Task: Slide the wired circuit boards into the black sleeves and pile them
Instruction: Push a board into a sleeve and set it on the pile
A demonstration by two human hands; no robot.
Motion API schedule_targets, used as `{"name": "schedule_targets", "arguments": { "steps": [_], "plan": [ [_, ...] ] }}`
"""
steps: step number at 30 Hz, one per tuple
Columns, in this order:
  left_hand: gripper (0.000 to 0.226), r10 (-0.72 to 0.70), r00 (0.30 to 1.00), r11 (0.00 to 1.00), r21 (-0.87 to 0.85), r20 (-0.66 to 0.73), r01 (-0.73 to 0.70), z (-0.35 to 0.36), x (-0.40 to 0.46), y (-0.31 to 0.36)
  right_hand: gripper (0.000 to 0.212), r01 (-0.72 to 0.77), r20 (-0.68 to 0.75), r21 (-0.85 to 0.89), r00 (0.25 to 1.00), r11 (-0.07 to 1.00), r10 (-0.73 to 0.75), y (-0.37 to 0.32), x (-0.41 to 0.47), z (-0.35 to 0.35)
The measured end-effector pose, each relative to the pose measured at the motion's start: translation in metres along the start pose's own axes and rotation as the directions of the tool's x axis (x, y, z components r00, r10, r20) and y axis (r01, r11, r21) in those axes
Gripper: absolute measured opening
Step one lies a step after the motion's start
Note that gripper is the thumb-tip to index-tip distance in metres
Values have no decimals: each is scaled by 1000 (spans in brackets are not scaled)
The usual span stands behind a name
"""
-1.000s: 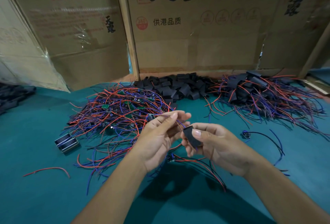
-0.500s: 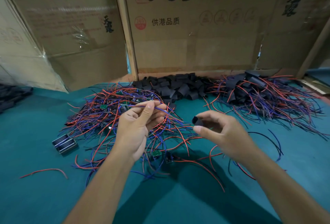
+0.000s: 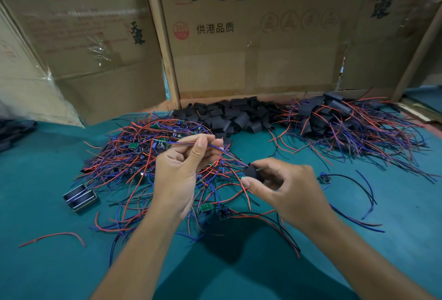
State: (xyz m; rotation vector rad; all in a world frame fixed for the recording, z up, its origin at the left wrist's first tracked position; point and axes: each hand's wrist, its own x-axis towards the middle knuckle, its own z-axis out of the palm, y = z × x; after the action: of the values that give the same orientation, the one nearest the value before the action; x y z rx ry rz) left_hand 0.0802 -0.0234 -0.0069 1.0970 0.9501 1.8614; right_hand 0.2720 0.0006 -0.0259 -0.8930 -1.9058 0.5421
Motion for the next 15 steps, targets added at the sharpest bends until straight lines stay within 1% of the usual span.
{"name": "schedule_targets", "arguments": {
  "steps": [5, 7, 11, 15],
  "plan": [
    [18, 26, 999, 1000, -3, 38, -26, 0, 0, -1, 10, -17, -1, -13, 1000, 1000, 17, 0, 1, -2],
    [17, 49, 998, 999, -15, 26, -49, -1, 0, 0, 9, -18, 21, -7, 1000, 1000, 18, 2, 2, -5],
    [19, 119, 993, 993, -9, 18, -118, -3, 2, 2, 11, -124, 101, 166, 989, 978, 109, 5, 5, -11],
    [18, 206, 974, 974, 73, 99, -214, -3, 1, 4, 14, -225, 135, 264, 971, 938, 195, 3, 5, -9]
  ]
}}
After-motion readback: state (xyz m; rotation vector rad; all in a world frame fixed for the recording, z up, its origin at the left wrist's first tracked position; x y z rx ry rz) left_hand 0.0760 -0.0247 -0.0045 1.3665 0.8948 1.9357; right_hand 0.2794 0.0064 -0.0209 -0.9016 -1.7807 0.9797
